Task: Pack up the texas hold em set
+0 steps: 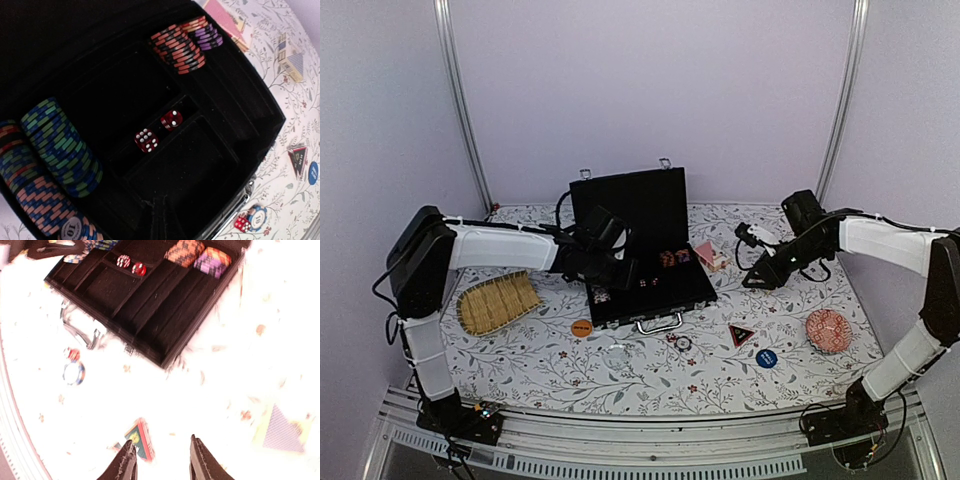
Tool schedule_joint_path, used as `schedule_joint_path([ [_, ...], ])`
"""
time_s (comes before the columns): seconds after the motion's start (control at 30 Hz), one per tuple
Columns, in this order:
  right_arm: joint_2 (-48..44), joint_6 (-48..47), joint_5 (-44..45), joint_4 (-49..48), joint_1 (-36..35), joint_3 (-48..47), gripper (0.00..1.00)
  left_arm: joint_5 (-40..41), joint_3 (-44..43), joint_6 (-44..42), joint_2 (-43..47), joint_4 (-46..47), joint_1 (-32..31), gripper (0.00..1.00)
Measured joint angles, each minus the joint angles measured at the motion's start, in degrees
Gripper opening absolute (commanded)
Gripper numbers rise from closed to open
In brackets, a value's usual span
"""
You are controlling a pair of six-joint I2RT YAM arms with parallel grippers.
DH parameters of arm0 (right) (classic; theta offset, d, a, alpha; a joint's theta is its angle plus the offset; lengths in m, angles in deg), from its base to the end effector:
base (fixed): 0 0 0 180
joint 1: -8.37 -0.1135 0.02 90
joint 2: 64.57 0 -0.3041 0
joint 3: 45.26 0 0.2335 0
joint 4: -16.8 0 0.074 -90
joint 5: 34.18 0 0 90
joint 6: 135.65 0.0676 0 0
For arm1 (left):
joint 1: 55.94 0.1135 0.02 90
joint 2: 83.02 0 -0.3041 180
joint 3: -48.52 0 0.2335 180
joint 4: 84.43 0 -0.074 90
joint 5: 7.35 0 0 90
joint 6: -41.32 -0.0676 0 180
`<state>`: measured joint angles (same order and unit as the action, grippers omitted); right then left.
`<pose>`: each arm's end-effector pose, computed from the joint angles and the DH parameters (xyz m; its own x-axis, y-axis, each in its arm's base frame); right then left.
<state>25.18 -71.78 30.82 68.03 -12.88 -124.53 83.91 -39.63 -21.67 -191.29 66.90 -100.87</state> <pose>0.2808 0.1398 0.2560 -0.5099 -0.6266 -0.5894 -0.8239 0.5526 0.1254 0.3040 -0.3011 0.2154 -0.7905 0.1473 -0.5945 0.3780 0.8810 -0.2845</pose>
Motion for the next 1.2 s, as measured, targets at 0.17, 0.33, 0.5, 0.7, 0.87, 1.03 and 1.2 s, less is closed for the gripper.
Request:
schedule_joint_path([
  [0.17,-8.3,-0.1,-4.8,-5.0,3.4,12.4,0.37,-0.5,-6.0,-1.0,-7.6,-3.3,0.8,0.00],
  [0.33,-10.4,-0.5,-6.6,-8.3,4.4,13.8,0.37,-0.5,-8.9,-1.8,-11.5,-6.0,1.2,0.00],
  [0.5,-10.4,-0.9,-7.1,-9.9,4.9,13.8,0.37,-0.6,-11.4,-2.6,-13.0,-7.1,1.4,0.00],
  [0.7,-9.8,-0.9,-7.3,-9.9,4.9,13.8,0.37,-1.5,-14.0,-3.3,-15.2,-7.0,1.4,0.00],
  [0.87,-9.7,-1.1,-7.3,-9.9,4.9,13.8,0.37,-2.8,-15.8,-3.5,-16.6,-6.9,1.3,0.00],
  [1.03,-9.6,-1.1,-7.3,-10.0,4.9,13.8,0.37,-3.5,-16.4,-3.7,-17.1,-6.8,1.3,0.00],
  [1.2,-8.9,-1.1,-7.3,-10.0,4.9,13.8,0.37,-4.2,-16.3,-4.5,-17.1,-6.6,1.3,0.04],
])
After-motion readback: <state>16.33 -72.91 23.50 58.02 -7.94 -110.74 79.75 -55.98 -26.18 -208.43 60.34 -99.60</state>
